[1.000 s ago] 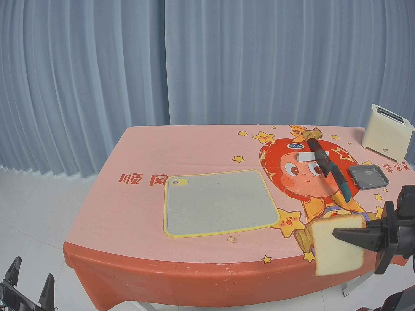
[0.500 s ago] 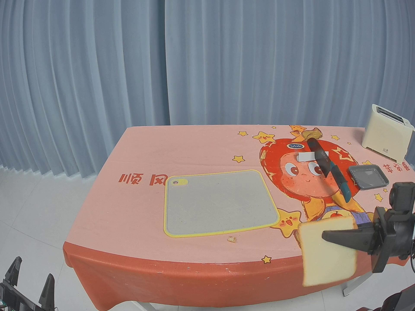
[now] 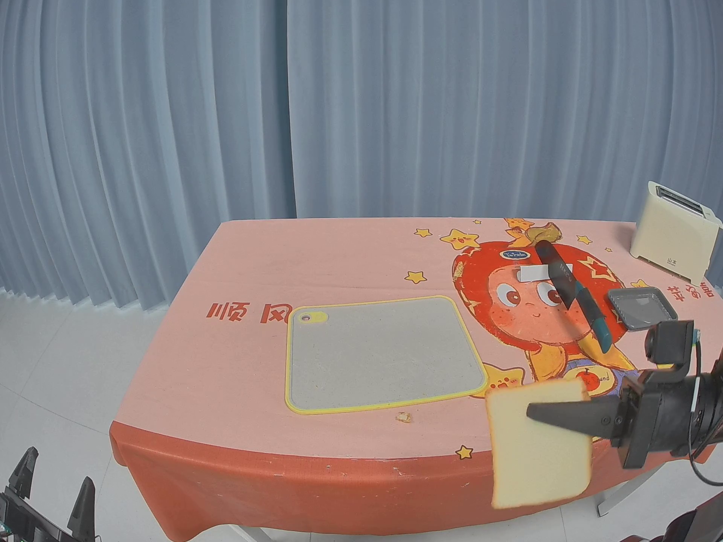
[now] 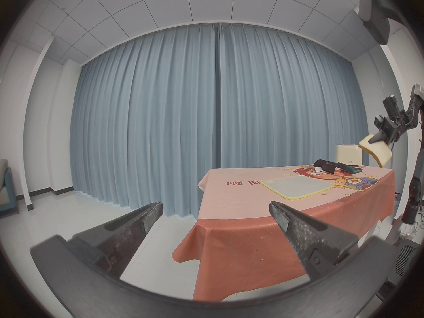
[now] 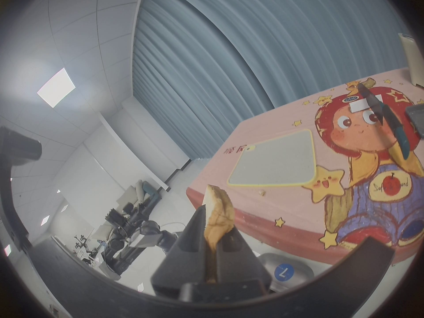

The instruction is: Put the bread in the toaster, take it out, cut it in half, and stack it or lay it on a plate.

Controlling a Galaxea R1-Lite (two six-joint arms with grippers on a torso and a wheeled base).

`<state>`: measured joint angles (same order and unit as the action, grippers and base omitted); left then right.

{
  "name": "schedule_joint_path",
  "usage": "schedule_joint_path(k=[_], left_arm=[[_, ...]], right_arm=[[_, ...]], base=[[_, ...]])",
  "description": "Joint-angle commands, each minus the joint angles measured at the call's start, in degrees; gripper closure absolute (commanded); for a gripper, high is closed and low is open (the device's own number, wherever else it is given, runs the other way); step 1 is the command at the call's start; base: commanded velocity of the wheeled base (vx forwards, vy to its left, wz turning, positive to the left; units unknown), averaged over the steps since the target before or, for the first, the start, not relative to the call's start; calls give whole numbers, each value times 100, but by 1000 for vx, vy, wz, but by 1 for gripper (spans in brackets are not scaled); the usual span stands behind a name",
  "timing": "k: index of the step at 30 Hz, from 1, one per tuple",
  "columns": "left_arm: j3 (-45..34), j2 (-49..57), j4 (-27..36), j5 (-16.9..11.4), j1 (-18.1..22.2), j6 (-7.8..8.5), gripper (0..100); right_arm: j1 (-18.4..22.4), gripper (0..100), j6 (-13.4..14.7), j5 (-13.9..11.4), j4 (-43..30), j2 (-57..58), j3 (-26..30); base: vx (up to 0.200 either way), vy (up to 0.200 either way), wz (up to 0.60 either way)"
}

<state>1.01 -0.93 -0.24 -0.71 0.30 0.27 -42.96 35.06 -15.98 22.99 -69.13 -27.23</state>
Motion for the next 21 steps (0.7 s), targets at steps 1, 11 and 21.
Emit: schedule_joint_path(k=[1,11,21], left_arm=[[-101,93,-2,0,5,0,0],[-101,93,-2,0,5,0,0],[-101,93,-2,0,5,0,0]], right_arm=[[-301,100,-43,157,12,-48,254],[-591,100,-69,429,505,-267,447],[-608,100,546,447,2087,-1006,473]], base=[[0,0,0],[0,0,0],[0,0,0]])
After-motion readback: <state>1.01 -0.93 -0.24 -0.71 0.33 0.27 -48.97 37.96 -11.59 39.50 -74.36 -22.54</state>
